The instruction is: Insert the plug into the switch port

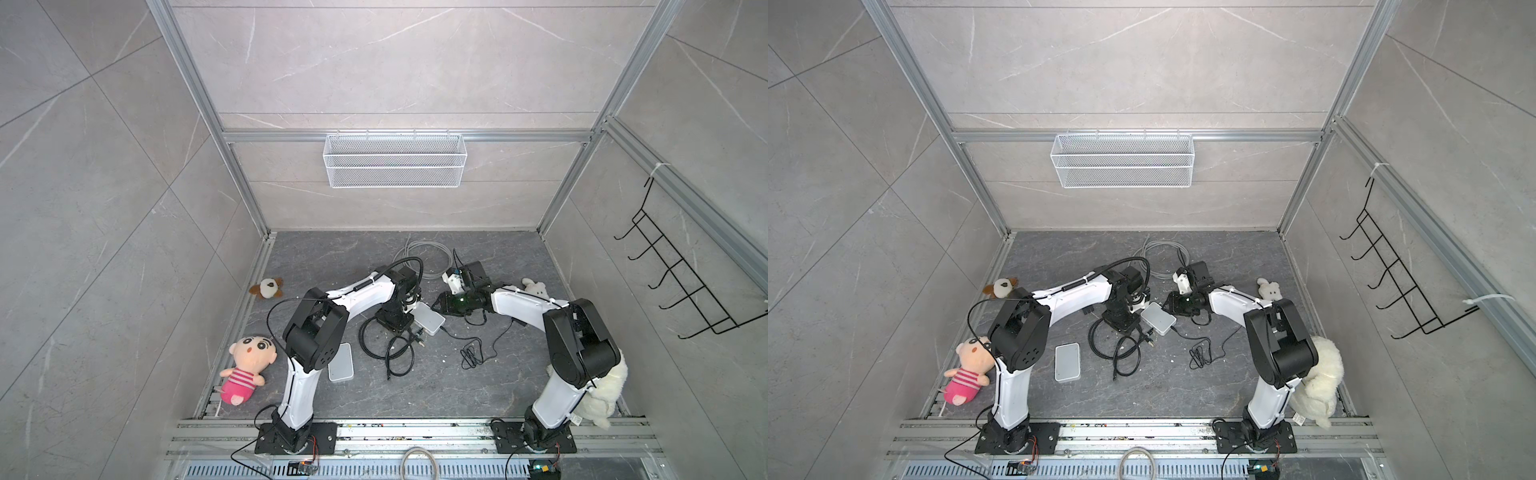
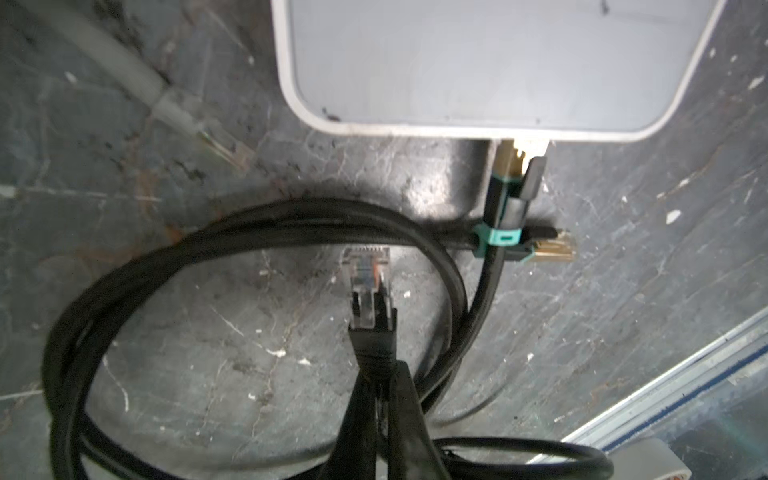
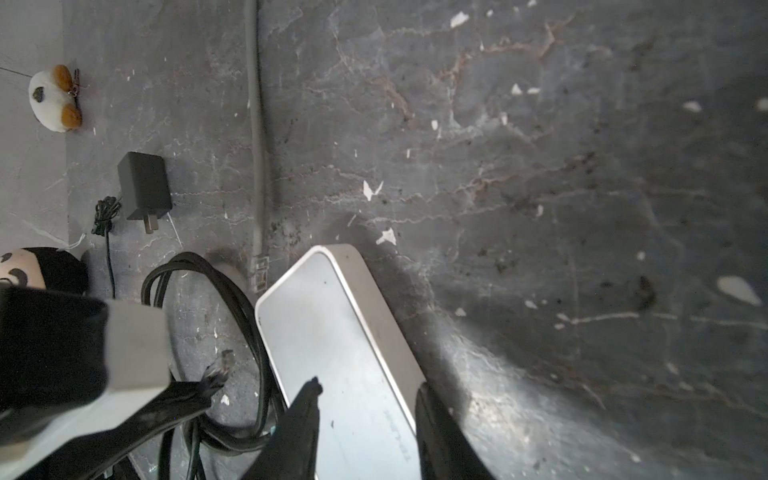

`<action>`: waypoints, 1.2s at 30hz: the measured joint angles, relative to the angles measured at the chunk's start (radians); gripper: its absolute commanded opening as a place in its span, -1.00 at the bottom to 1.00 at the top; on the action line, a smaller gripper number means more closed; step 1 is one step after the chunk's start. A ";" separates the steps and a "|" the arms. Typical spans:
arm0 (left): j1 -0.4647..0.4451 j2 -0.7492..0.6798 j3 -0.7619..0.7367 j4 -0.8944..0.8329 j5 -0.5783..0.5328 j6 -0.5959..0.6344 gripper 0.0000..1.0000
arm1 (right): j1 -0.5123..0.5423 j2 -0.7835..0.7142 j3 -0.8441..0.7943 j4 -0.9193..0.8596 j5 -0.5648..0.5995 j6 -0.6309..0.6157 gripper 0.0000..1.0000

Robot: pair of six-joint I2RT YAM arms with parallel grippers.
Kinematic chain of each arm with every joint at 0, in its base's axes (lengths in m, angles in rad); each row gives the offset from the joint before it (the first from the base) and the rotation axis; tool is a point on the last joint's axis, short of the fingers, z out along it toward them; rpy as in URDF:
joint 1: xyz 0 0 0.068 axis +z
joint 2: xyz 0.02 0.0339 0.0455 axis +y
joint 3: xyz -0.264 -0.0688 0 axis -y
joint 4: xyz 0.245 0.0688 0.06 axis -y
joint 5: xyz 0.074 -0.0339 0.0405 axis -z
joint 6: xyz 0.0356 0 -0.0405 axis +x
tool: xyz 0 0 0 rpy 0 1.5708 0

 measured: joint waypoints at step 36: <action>-0.057 0.099 0.100 0.007 -0.184 0.150 -0.88 | -0.001 0.151 0.033 0.109 -0.119 -0.116 -0.14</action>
